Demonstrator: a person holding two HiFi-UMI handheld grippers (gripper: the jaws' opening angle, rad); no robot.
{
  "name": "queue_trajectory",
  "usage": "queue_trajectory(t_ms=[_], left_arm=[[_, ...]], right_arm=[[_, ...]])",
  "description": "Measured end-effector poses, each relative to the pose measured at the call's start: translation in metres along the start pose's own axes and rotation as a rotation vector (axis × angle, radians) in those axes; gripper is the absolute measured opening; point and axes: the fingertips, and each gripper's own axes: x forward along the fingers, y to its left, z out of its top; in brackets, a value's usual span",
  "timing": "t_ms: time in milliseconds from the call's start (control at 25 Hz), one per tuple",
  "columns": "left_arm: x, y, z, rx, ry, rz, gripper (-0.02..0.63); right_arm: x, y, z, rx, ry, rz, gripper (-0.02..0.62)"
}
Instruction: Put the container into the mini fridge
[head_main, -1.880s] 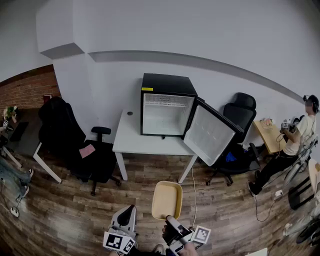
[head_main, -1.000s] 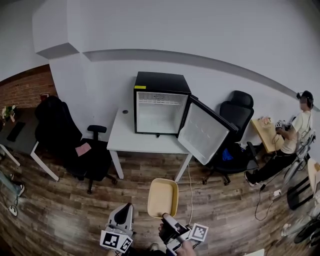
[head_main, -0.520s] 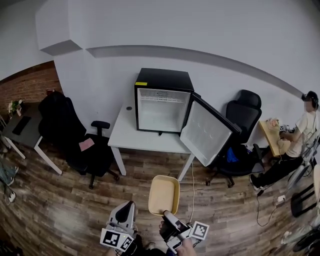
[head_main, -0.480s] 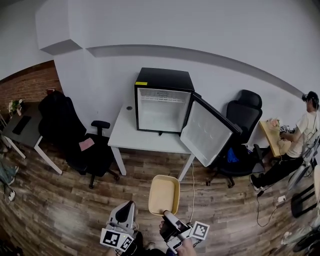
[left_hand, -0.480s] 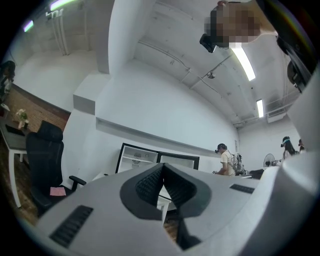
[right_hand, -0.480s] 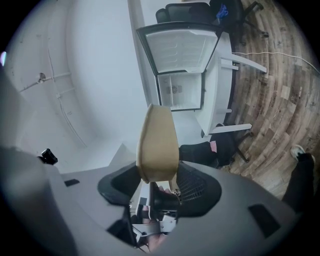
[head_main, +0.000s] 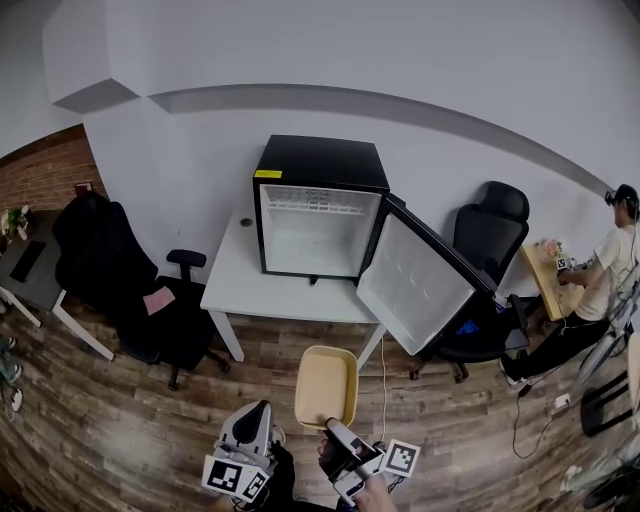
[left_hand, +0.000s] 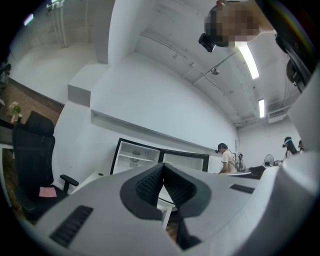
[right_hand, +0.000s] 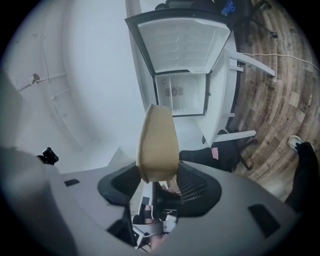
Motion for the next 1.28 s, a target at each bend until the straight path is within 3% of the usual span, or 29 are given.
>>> queue_trajectory(t_ms=[560,840,1280], left_arm=[[0.162,0.131,0.016,-0.037,0.004,-0.036,0.008],[0.207,0.167,0.016,-0.046,0.006,-0.067,0.008],[0.269,0.211,0.010,-0.052,0.011,-0.033,0.008]], right_arm=[[0.168,-0.009,0.117,-0.021,-0.048,-0.003,0.232],[0.222,-0.022,0.154,-0.019,-0.076,-0.007,0.232],[0.286,-0.035,0.219,-0.025,-0.068,-0.003,0.232]])
